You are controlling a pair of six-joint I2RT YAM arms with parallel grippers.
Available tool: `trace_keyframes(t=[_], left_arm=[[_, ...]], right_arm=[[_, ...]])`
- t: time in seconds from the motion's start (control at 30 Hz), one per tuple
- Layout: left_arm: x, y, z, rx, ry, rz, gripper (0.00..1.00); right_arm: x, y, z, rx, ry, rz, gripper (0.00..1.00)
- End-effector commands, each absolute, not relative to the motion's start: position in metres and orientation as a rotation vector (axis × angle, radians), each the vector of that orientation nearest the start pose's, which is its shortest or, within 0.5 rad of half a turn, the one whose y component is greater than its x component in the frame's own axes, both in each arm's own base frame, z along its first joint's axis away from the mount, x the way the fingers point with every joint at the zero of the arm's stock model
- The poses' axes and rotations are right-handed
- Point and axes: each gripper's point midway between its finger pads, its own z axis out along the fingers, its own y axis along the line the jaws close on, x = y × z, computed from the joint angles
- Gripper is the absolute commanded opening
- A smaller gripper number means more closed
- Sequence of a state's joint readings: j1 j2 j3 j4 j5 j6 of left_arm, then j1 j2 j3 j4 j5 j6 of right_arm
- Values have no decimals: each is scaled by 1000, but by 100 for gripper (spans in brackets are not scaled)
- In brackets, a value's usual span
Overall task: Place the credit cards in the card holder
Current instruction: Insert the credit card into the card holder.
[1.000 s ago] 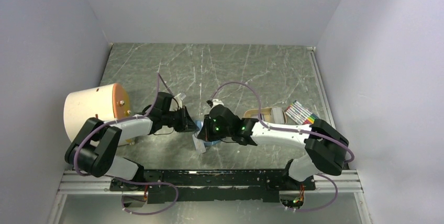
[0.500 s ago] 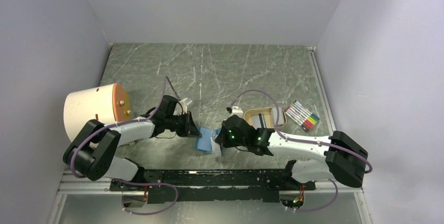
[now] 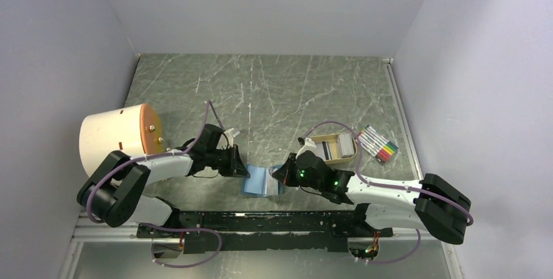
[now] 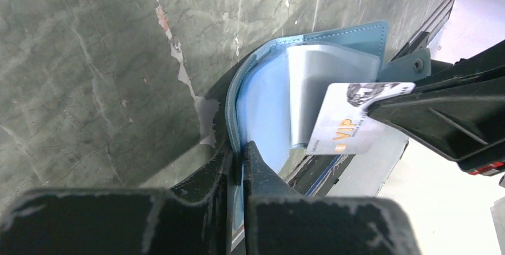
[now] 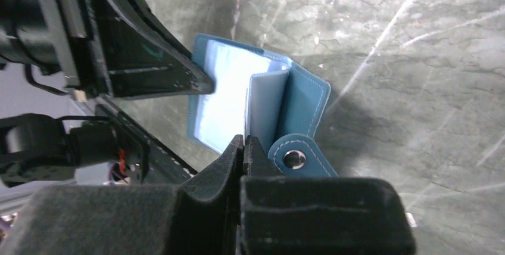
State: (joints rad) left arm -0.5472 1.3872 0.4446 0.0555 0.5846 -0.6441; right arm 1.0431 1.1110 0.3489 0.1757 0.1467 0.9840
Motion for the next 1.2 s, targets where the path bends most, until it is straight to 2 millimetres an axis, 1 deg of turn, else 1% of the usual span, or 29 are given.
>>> trace_keyframes(t=[0.0,0.1,0.27,0.37,0.47,0.7,0.77,0.93,1.03,1.17], left_arm=[[158,-239,23,146,2680,-1193,9],[153,-237,20,125,2690,-1195,9],[150,-233,17,95,2696,-1159,9],[150,-231,17,65,2692,-1143,9],[149,-230,18,40,2682,-1144,9],[142,-229,12,24,2681,-1164,9],[141,-229,12,30,2688,-1166,9],[144,-228,13,10,2670,-1151,9],[142,-229,13,-16,2663,-1169,9],[146,-228,17,-40,2637,-1156,9]], right_arm=[[163,289,85,148,2241,1087,0],[161,291,80,212,2242,1138,0],[165,283,74,272,2223,1114,0],[164,284,71,305,2223,1139,0],[162,287,65,318,2243,1153,0],[162,286,53,323,2256,1136,0],[162,286,52,331,2251,1142,0],[164,281,48,334,2239,1109,0],[162,284,49,313,2241,1127,0],[159,285,44,315,2253,1142,0]])
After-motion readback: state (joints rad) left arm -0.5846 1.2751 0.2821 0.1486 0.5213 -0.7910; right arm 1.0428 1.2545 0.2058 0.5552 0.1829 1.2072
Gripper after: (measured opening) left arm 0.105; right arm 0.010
